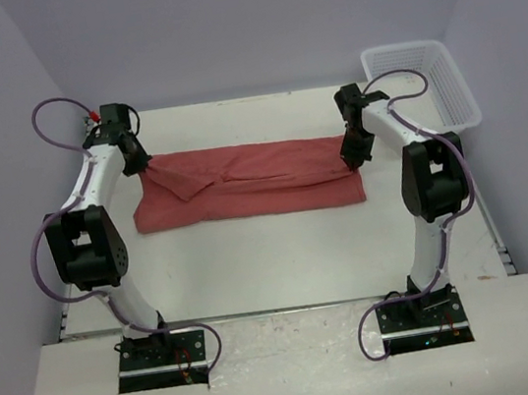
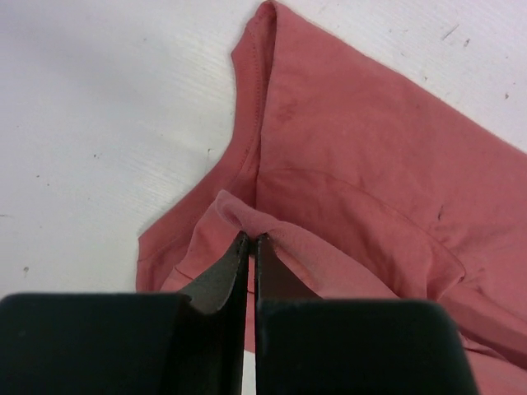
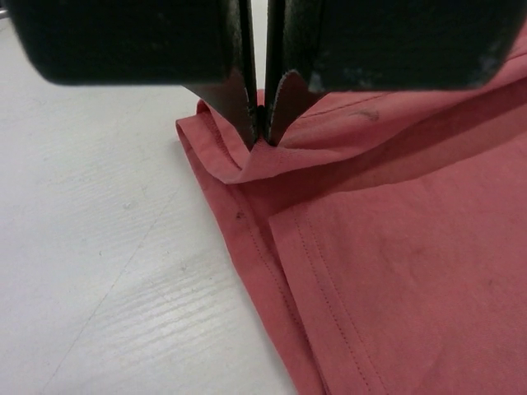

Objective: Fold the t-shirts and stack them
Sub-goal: Fold the other side of the tshirt into a rectangle

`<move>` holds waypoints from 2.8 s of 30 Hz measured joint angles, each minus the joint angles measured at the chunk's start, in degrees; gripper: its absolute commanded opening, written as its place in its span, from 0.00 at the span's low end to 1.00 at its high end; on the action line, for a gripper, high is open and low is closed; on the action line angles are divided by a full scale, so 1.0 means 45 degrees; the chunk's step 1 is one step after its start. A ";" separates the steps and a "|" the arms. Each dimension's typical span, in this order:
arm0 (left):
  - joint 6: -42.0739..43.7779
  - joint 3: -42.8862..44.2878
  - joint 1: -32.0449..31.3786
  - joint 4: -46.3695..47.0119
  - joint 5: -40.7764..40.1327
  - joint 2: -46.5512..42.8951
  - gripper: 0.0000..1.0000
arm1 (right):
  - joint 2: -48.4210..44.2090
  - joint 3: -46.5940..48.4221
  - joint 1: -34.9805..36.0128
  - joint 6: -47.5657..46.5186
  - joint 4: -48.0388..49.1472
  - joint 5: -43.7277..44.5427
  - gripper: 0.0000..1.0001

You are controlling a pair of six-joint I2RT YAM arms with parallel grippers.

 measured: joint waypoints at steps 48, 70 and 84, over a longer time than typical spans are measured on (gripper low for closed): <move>-0.1598 -0.4755 -0.2161 0.2686 0.4158 -0.3011 0.00 | -0.4221 -0.1705 0.1685 -0.2977 0.2045 -0.4605 0.00; -0.1758 -0.4847 -0.2550 0.2642 0.2841 -0.0913 0.28 | 0.0330 0.0393 0.2016 -0.2987 0.1919 -0.5659 0.00; -0.1661 -0.4250 -0.2550 0.2550 0.0991 -0.0287 0.42 | -0.0821 -0.0675 0.2059 -0.3094 0.2229 -0.5945 0.00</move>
